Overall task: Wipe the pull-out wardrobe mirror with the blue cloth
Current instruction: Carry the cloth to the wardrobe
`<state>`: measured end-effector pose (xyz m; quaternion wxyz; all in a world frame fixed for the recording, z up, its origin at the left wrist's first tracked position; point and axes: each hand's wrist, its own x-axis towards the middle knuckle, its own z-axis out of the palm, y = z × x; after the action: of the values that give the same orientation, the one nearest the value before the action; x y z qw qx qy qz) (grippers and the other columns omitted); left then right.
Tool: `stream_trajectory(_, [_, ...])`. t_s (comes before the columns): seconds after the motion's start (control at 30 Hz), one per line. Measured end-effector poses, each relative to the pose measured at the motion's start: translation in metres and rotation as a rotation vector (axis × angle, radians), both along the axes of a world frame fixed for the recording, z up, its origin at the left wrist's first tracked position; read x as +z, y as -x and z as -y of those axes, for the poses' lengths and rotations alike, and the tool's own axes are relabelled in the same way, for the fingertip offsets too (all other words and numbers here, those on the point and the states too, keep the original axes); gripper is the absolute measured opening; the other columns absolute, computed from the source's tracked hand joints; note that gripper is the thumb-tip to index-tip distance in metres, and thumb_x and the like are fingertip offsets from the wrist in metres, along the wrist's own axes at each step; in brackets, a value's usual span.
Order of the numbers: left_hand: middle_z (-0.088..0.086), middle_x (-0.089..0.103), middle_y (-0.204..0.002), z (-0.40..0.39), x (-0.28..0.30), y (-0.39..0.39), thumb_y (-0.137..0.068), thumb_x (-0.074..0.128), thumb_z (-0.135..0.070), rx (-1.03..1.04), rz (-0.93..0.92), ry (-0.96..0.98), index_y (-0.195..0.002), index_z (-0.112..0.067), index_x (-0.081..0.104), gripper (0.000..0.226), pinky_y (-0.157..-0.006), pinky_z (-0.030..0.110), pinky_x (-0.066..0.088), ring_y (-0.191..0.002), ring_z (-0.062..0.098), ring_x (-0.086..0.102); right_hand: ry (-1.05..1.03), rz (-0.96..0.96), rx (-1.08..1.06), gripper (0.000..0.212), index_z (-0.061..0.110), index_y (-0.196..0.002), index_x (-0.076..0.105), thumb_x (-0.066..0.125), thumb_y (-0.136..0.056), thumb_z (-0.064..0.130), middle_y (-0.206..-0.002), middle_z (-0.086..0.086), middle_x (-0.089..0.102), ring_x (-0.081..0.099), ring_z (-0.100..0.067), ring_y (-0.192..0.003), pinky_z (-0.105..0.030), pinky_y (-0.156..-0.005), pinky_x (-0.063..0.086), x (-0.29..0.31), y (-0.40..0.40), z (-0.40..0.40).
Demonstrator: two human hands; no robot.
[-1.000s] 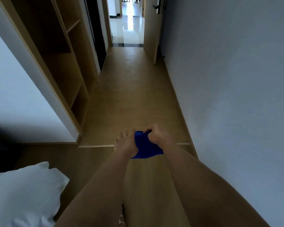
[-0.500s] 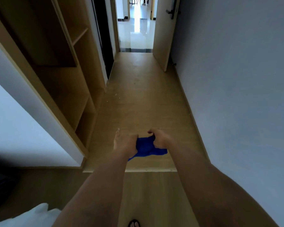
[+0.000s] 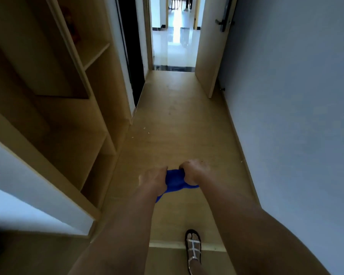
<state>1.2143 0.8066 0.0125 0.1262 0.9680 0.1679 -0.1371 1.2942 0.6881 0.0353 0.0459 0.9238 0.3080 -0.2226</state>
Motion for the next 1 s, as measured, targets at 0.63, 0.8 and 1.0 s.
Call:
stream_trajectory(0.63, [0.0,0.059,-0.104,-0.092,0.012,-0.292,-0.08,0.054,-0.006,0.371,-0.019,-0.022,-0.108,-0.025,0.05,0.034,-0.074,0.035,0.054,-0.092,0.021,0.059,-0.135,-0.033,0.109,0.037,0.023,-0.117,0.056,0.052,-0.083,0.007,-0.111,-0.004,0.061,0.057,-0.025,-0.099,-0.03,-0.077,0.039,0.008,-0.312,-0.116])
stream_trajectory(0.8, [0.0,0.058,-0.104,-0.146,0.006,-0.348,-0.08,0.059,-0.012,0.388,-0.079,-0.04,-0.11,-0.025,0.048,0.034,-0.065,0.031,0.044,-0.094,0.021,0.057,-0.128,0.0,0.163,0.044,0.023,-0.115,0.058,0.046,-0.078,0.003,-0.111,-0.003,0.063,0.057,-0.024,-0.104,-0.035,-0.099,0.033,0.0,-0.369,-0.172])
stream_trajectory(1.0, [0.001,0.056,-0.113,-0.233,0.012,-0.411,-0.084,0.056,-0.016,0.434,-0.023,-0.036,-0.123,-0.025,0.043,0.042,-0.069,0.032,0.044,-0.102,0.022,0.057,-0.194,-0.01,0.155,0.044,0.025,-0.116,0.057,0.048,-0.079,0.002,-0.11,-0.004,0.059,0.056,-0.027,-0.099,-0.029,-0.075,0.037,0.014,-0.438,-0.264])
